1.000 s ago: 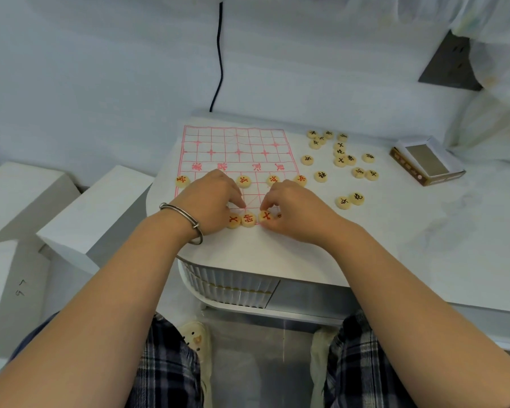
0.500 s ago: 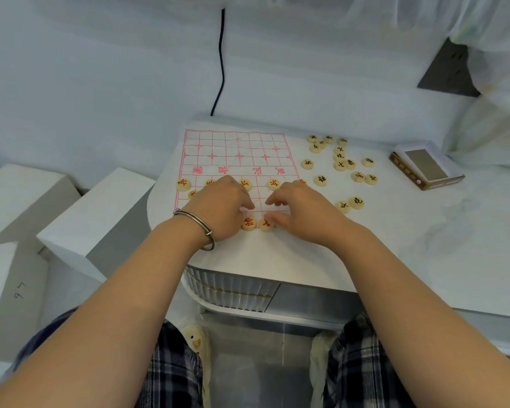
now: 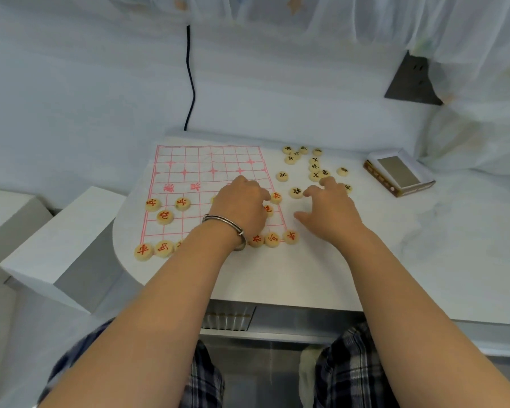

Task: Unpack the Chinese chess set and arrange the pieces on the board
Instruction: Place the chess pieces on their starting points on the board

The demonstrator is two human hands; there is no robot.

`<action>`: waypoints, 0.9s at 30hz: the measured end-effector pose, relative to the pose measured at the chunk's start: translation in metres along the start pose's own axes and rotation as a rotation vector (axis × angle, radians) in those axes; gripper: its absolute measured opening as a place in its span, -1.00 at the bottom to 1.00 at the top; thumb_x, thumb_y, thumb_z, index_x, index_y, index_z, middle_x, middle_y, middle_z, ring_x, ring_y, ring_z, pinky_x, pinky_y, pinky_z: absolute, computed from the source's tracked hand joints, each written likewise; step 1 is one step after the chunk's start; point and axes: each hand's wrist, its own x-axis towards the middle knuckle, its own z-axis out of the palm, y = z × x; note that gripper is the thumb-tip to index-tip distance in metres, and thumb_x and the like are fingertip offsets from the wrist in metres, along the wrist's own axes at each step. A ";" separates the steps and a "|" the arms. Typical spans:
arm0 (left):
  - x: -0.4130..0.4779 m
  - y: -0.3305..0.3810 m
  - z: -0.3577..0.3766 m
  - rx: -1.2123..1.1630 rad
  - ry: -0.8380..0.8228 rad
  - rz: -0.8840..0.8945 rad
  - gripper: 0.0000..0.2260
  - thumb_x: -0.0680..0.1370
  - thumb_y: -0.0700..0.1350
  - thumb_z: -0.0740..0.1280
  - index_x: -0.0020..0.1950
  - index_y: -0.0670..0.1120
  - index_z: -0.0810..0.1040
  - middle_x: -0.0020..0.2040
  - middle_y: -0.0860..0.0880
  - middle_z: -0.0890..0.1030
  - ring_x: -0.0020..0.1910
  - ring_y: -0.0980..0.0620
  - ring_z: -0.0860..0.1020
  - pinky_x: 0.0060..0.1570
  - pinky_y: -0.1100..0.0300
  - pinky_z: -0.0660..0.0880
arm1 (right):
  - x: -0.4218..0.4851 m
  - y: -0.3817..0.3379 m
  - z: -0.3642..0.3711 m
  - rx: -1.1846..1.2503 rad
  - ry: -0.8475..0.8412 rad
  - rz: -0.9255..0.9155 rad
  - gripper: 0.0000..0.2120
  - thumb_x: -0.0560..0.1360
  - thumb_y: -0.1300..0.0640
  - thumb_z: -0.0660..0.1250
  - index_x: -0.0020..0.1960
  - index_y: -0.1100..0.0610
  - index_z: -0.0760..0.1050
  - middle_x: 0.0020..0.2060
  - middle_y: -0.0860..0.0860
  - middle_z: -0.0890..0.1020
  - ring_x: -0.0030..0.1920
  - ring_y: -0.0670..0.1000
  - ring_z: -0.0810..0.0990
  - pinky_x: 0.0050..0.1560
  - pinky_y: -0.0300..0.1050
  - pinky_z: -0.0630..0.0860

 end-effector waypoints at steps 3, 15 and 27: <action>0.012 0.015 0.006 -0.031 -0.023 0.026 -0.63 0.57 -0.18 0.14 0.35 0.01 0.45 0.26 -0.06 0.49 0.29 -0.05 0.36 0.18 0.05 0.42 | 0.003 0.021 -0.003 0.034 -0.110 0.118 -0.26 0.35 -0.20 0.43 0.40 0.07 0.27 0.40 0.09 0.19 0.39 0.14 0.19 0.25 0.07 0.35; 0.054 0.033 0.020 -0.032 -0.053 0.023 -0.63 0.56 -0.20 0.14 0.34 0.00 0.46 0.26 -0.08 0.50 0.28 -0.07 0.36 0.19 0.04 0.41 | 0.028 0.039 0.008 0.156 -0.147 0.034 -0.63 0.44 -0.06 0.37 0.17 0.08 0.44 0.13 0.02 0.40 -0.02 0.07 0.51 -0.02 -0.05 0.49; 0.078 -0.014 0.007 -0.148 0.018 -0.112 -0.64 0.57 -0.16 0.18 0.37 -0.01 0.43 0.37 -0.05 0.43 0.40 -0.03 0.28 0.34 0.05 0.32 | 0.066 0.018 0.011 0.063 0.015 -0.165 -0.64 0.54 -0.07 0.23 0.25 0.08 0.46 0.14 0.02 0.51 0.18 0.06 0.41 0.13 -0.06 0.38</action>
